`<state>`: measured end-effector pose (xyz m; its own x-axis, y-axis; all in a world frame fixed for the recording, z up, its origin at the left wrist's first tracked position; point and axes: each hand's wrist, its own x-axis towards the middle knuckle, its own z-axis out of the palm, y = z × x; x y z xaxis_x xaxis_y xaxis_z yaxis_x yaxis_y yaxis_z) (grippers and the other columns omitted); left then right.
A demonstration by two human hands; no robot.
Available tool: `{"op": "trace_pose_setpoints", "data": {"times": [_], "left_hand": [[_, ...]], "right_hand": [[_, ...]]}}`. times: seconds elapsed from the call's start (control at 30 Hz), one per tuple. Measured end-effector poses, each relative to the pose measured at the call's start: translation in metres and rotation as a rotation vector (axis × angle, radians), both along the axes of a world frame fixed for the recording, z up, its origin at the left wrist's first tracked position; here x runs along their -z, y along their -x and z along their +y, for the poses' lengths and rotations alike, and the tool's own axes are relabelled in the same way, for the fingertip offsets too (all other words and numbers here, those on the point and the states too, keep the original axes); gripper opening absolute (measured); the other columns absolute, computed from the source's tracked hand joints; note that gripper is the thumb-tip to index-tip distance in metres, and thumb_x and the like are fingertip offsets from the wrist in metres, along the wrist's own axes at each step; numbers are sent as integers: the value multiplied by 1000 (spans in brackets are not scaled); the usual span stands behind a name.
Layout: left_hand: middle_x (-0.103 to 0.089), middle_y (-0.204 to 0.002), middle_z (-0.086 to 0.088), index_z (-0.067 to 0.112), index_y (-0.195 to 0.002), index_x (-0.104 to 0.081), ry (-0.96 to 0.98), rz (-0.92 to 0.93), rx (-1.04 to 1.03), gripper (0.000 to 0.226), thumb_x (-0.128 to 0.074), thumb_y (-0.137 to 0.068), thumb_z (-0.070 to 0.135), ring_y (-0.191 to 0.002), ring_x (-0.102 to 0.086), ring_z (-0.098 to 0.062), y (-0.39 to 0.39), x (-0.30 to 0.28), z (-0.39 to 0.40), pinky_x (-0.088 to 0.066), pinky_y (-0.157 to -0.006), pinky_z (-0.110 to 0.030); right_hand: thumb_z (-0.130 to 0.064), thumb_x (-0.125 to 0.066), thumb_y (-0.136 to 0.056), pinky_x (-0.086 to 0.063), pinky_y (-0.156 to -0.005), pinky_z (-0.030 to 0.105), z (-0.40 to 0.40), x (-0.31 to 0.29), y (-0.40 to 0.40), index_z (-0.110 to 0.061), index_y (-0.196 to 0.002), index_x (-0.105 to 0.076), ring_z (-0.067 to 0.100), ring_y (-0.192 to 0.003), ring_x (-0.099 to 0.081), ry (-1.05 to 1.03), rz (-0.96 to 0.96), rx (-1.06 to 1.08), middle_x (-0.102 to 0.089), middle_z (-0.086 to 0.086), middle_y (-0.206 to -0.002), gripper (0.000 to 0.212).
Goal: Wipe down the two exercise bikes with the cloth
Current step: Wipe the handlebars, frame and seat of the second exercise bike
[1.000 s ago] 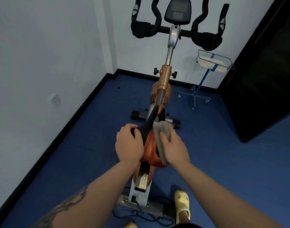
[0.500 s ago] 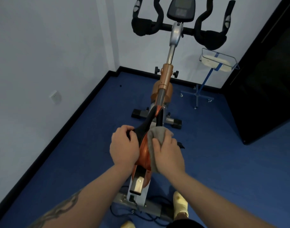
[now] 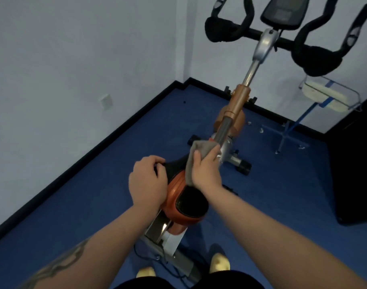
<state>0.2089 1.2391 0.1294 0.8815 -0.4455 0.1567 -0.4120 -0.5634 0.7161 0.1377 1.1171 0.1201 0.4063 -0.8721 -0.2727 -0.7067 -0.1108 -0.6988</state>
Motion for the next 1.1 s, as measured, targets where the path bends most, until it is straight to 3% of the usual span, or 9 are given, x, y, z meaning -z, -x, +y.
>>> {"op": "trace_pose_setpoints", "data": {"times": [0.1, 0.23, 0.33, 0.47, 0.53, 0.7, 0.8, 0.93, 1.1], "left_hand": [[-56, -111, 6, 21, -111, -59, 38, 114, -205, 19, -48, -96, 26, -109, -49, -16, 15, -4, -4, -44, -86, -39], [-40, -138, -4, 15, -138, -41, 148, 217, -362, 52, -60, -92, 31, -129, -34, -23, 56, -4, -4, -34, -93, -35], [-17, -157, 3, 19, -153, -16, 129, 204, -285, 92, -70, -83, 40, -143, -16, -17, 78, 2, 0, -26, -111, -41], [-2, -159, 11, 26, -154, 5, 141, 337, -311, 141, -72, -49, 78, -146, -7, -13, 85, 3, 1, -17, -117, -42], [-7, -158, 10, 32, -152, 8, 231, 460, -378, 154, -74, -32, 83, -145, -15, -17, 89, 3, -1, -22, -118, -44], [-20, -153, 0, 34, -150, 11, 302, 587, -410, 158, -91, -33, 59, -137, -33, -20, 87, 7, -1, -33, -114, -47], [-38, -142, -3, 28, -147, -8, 363, 721, -469, 152, -92, -24, 62, -125, -48, -22, 89, 8, 0, -43, -106, -47], [-52, -113, 5, 25, -121, -25, 400, 786, -519, 113, -95, -35, 49, -100, -57, -12, 92, 12, -3, -52, -90, -38], [-49, -111, 7, 25, -120, -20, 297, 875, -424, 115, -96, -36, 49, -105, -54, -15, 83, 7, 7, -52, -88, -37]], "right_hand": [[-44, -27, -103, -31, -111, 43, -48, -5, -16, -10, -150, -25, 32, -136, -36, 107, -2, -33, -30, 16, -153, 58], [-47, -29, -101, -22, -114, 45, -46, 0, 0, -16, -125, -60, 24, -136, -35, 681, 60, -662, -51, 2, -138, 50], [-50, -32, -99, -21, -113, 38, -69, -4, 0, -18, -117, -65, 21, -120, -50, 764, -30, -1042, -63, -1, -119, 50], [-46, -31, -102, -43, -88, 42, -101, -16, -16, -13, -104, -67, 30, -104, -54, 542, 181, -806, -64, 8, -104, 48], [-47, -30, -100, -44, -85, 42, -80, -15, -21, -16, -104, -68, 31, -102, -56, 718, 240, -840, -67, 7, -104, 49], [-64, -13, -93, -43, -86, 39, -77, -17, -21, -26, -117, -61, 24, -106, -60, 694, 77, -1339, -66, -2, -113, 65], [-57, -21, -99, -45, -78, 38, -111, -23, -35, -26, -112, -66, 27, -102, -61, 528, 279, -1152, -67, 3, -114, 56], [-47, -20, -101, -42, -78, 42, -56, -15, -37, -29, -124, -52, 31, -104, -61, 790, 251, -1292, -63, 4, -121, 43], [-65, -21, -96, -42, -92, 42, -43, -21, -57, -37, -141, -39, 23, -124, -51, 321, 153, -1464, -48, -6, -143, 56]]}}
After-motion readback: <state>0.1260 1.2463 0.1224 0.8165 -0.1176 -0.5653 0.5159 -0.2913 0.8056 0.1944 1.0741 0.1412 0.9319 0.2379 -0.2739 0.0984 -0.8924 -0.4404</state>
